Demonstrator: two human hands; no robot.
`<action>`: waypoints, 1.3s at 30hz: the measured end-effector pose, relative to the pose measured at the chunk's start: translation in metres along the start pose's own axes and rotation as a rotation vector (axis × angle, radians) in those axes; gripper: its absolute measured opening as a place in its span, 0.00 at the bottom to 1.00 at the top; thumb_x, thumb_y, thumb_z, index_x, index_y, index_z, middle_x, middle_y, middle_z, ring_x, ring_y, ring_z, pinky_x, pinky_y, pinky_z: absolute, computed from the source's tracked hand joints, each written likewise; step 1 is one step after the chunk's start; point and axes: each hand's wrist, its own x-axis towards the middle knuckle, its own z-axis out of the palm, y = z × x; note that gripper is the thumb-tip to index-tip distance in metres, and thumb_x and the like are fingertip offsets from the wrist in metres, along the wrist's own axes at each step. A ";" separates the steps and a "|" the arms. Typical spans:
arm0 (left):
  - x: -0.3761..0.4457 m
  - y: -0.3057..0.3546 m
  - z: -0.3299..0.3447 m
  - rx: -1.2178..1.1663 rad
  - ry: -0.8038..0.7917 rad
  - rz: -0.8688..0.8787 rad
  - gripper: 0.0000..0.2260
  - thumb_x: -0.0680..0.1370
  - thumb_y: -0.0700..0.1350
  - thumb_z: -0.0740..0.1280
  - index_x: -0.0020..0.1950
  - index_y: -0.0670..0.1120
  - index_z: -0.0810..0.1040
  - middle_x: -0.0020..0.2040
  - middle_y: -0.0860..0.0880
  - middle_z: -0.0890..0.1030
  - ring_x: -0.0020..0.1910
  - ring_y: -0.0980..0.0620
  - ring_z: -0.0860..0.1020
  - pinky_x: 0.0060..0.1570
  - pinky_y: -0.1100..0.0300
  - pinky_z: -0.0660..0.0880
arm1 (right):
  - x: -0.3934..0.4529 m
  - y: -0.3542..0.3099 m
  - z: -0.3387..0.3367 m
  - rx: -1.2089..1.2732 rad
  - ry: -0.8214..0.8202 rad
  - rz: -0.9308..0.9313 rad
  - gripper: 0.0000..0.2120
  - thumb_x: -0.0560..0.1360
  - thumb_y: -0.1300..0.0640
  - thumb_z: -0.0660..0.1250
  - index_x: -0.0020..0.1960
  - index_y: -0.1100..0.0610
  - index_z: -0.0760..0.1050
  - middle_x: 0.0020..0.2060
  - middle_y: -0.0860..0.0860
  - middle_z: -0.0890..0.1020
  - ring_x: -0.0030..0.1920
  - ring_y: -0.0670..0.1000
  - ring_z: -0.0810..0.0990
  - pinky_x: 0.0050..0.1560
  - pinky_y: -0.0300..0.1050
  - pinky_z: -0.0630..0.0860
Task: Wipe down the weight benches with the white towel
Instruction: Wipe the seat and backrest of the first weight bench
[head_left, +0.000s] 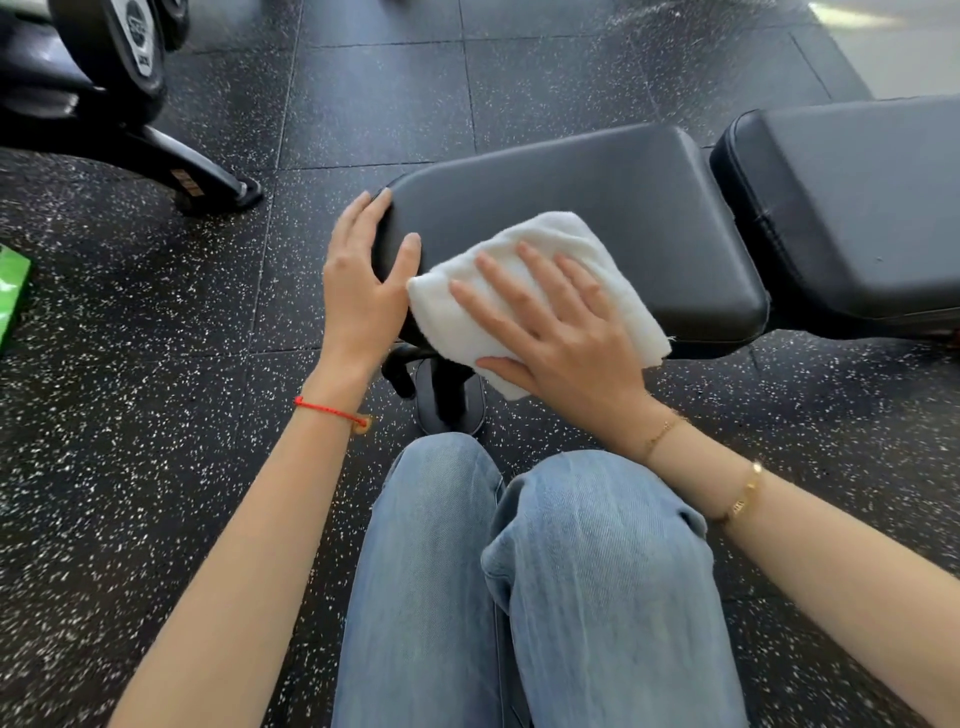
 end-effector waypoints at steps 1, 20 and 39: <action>0.000 0.000 0.000 0.003 0.003 0.003 0.21 0.81 0.44 0.65 0.74 0.43 0.69 0.76 0.45 0.67 0.75 0.52 0.64 0.76 0.63 0.57 | 0.000 0.001 0.000 0.007 -0.003 -0.021 0.27 0.82 0.37 0.53 0.77 0.48 0.63 0.74 0.52 0.68 0.73 0.60 0.68 0.70 0.59 0.67; 0.005 0.004 0.000 0.195 0.010 0.058 0.22 0.80 0.45 0.65 0.74 0.42 0.70 0.74 0.43 0.69 0.75 0.47 0.64 0.75 0.61 0.55 | -0.033 0.060 -0.023 0.164 -0.191 0.443 0.31 0.80 0.33 0.51 0.76 0.49 0.64 0.75 0.53 0.67 0.76 0.58 0.62 0.76 0.57 0.56; 0.025 0.021 0.024 0.290 0.214 -0.068 0.16 0.79 0.45 0.65 0.66 0.43 0.76 0.63 0.45 0.75 0.63 0.44 0.71 0.68 0.54 0.65 | 0.161 0.101 0.064 0.461 -0.613 -0.023 0.29 0.78 0.31 0.49 0.72 0.44 0.65 0.64 0.49 0.75 0.63 0.57 0.73 0.63 0.55 0.64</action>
